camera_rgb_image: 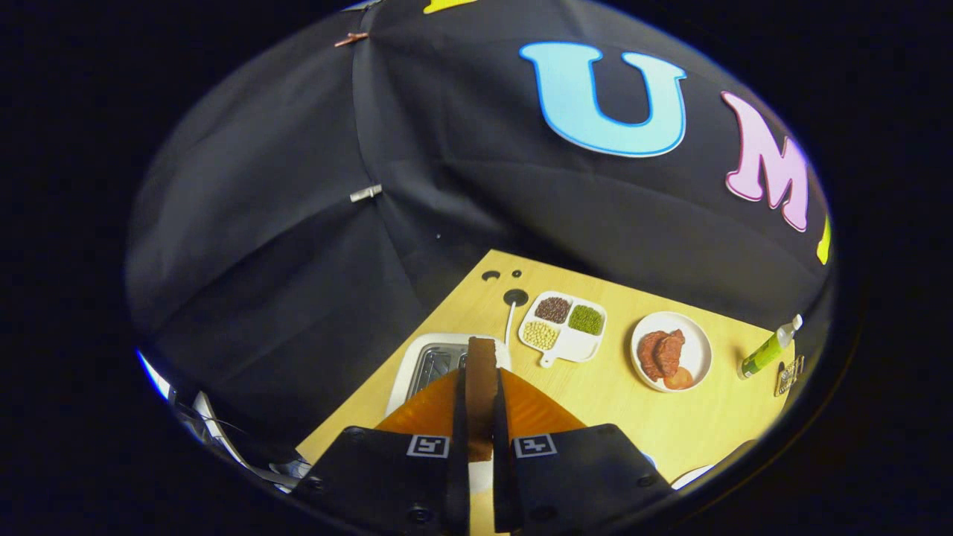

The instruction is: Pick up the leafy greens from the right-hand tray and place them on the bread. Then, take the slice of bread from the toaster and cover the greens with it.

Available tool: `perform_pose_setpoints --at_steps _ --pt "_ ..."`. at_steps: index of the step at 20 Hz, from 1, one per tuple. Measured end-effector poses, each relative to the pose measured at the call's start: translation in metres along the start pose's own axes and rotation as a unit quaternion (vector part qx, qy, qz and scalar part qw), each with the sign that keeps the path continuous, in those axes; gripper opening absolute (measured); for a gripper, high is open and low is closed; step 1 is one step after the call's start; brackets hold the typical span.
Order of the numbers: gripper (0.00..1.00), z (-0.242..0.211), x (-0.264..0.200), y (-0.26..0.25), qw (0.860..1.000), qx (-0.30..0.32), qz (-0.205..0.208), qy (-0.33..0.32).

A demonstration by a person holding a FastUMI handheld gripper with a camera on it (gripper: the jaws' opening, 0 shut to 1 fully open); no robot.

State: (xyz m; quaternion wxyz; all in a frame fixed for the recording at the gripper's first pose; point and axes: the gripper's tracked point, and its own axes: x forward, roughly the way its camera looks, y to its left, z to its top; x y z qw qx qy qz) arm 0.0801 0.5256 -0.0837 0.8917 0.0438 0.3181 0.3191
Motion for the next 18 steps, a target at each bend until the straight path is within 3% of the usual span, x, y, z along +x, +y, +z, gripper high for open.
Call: perform_pose_setpoints --at_steps 4,9,14,18 --pt "0.17 0.008 -0.055 -0.033 1.000 0.013 -0.012 -0.025" --pt "0.17 -0.033 -0.098 -0.108 0.997 0.029 -0.073 -0.018" --pt "0.17 -0.103 -0.105 -0.160 0.989 0.077 -0.129 0.016" --pt "0.17 -0.142 -0.089 -0.168 0.981 0.130 -0.143 0.027"
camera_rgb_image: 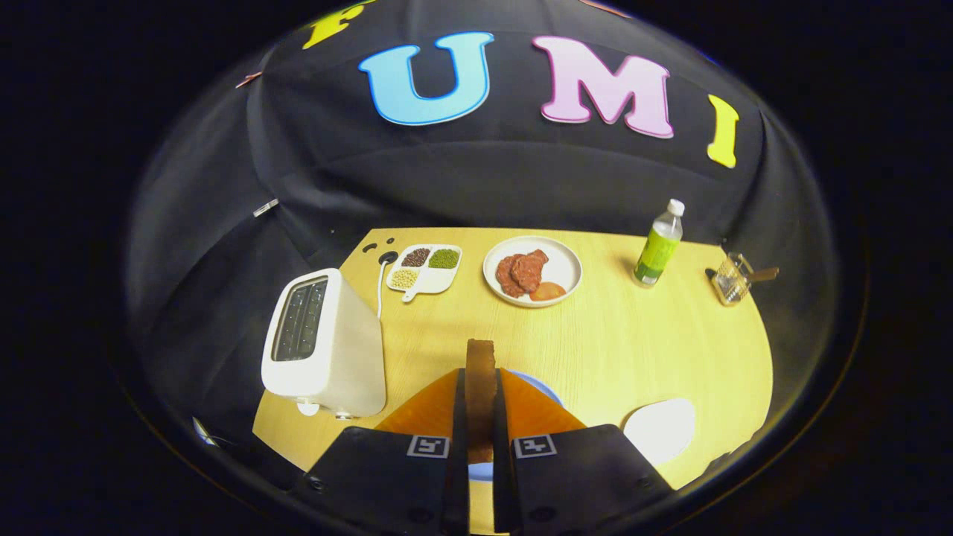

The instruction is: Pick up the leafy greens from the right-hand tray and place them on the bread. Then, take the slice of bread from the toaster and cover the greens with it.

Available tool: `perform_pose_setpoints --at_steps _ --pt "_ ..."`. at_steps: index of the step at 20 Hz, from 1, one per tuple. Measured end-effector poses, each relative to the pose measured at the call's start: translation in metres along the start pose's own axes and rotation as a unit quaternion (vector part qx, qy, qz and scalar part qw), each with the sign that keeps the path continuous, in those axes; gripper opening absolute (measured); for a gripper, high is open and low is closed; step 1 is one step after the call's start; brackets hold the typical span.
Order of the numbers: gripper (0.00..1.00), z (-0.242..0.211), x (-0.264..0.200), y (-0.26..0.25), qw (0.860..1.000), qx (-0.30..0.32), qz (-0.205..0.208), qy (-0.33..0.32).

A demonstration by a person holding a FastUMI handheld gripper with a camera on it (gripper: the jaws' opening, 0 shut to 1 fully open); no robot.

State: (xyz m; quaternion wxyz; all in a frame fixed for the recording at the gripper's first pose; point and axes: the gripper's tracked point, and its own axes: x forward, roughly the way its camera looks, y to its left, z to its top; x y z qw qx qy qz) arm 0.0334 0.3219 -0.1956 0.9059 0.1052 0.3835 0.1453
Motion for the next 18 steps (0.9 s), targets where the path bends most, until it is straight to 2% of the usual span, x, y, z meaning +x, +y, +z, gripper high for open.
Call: perform_pose_setpoints --at_steps 5,9,16,18 --pt "0.17 -0.032 0.036 0.007 0.997 0.072 0.004 0.011" --pt "0.17 -0.050 0.055 0.002 0.987 0.158 0.005 0.017" --pt "0.17 -0.084 0.059 -0.039 0.984 0.172 -0.024 0.030" --pt "0.35 -0.088 0.058 -0.054 0.986 0.155 -0.044 0.036"
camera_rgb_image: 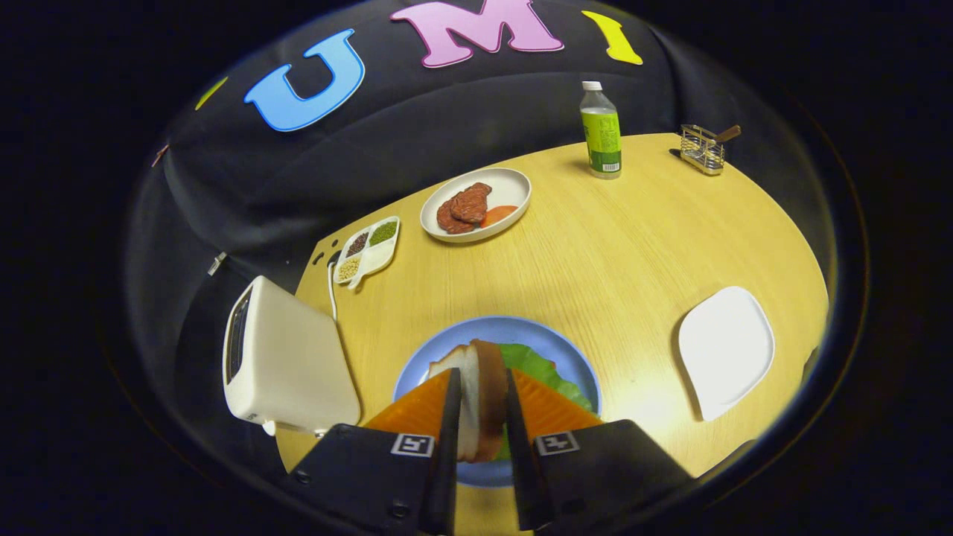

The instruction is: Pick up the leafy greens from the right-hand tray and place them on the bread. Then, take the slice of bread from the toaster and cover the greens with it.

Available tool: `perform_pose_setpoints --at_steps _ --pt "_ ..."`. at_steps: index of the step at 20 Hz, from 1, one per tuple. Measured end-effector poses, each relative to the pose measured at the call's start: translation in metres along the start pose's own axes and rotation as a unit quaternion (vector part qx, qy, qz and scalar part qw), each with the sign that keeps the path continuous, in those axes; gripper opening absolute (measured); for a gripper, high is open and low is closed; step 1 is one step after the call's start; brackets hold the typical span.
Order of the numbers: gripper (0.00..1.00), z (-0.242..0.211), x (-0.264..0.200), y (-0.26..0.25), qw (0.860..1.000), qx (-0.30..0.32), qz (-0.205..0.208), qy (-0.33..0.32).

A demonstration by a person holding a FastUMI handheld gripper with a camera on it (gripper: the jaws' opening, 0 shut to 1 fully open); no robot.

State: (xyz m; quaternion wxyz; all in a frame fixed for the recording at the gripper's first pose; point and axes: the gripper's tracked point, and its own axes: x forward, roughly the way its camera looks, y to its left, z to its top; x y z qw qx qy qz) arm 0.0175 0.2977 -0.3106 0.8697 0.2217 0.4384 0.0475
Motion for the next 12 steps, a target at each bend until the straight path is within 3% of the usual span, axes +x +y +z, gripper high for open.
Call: perform_pose_setpoints --at_steps 6,9,12 --pt "0.63 0.019 -0.016 -0.038 0.997 -0.062 -0.043 -0.020" --pt "0.69 0.041 -0.033 -0.047 0.993 -0.098 -0.048 -0.051" --pt "0.81 0.069 -0.056 -0.050 0.985 -0.138 -0.044 -0.089"
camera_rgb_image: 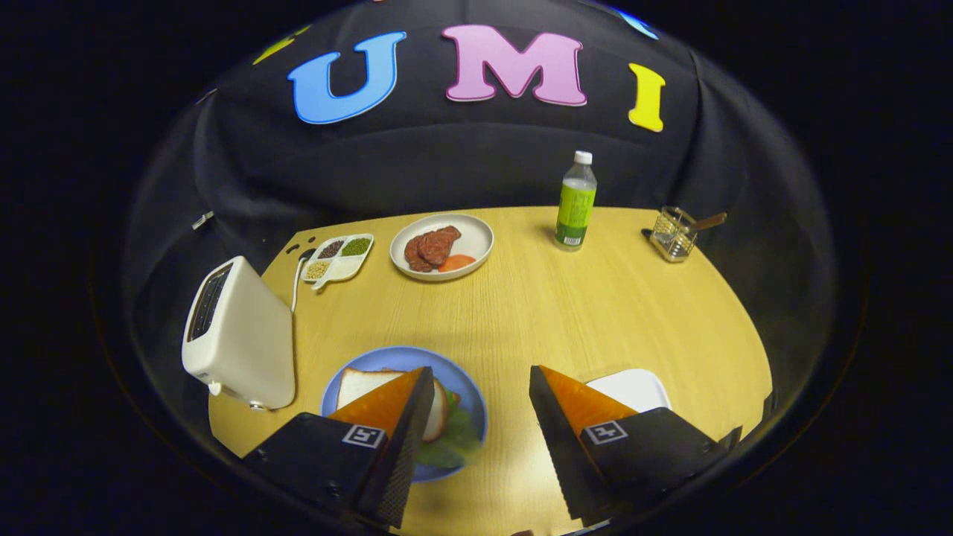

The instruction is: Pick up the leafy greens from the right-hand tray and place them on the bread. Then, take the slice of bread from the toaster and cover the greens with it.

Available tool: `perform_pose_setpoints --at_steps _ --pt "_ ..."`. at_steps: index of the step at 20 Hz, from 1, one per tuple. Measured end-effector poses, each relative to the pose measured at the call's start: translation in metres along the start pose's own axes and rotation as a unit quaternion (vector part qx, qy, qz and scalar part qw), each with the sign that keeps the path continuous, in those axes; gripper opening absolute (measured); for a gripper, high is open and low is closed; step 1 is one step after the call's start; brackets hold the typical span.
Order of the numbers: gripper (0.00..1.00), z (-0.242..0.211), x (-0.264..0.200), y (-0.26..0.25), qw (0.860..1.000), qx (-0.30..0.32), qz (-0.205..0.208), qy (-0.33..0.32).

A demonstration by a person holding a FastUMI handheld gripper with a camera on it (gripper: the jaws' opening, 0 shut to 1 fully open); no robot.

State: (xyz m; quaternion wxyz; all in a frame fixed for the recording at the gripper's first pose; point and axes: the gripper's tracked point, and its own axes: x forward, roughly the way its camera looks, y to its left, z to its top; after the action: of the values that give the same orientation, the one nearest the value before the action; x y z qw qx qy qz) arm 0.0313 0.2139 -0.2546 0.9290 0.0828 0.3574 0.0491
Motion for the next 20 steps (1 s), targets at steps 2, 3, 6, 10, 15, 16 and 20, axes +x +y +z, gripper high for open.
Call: perform_pose_setpoints --at_steps 2,3,6,10,15,16,20 --pt "0.85 0.021 -0.014 -0.005 0.999 -0.023 0.007 -0.029" --pt "0.87 0.032 -0.022 -0.007 0.999 -0.034 0.011 -0.041" --pt "0.95 0.060 -0.046 -0.012 0.994 -0.067 0.027 -0.078" --pt "0.99 0.092 -0.081 -0.016 0.985 -0.115 0.049 -0.120" --pt "0.99 0.126 -0.125 -0.023 0.974 -0.127 0.083 -0.165" --pt "0.99 0.132 -0.133 -0.026 0.973 -0.127 0.088 -0.173" --pt "0.99 0.143 -0.155 -0.038 0.967 -0.129 0.102 -0.196"
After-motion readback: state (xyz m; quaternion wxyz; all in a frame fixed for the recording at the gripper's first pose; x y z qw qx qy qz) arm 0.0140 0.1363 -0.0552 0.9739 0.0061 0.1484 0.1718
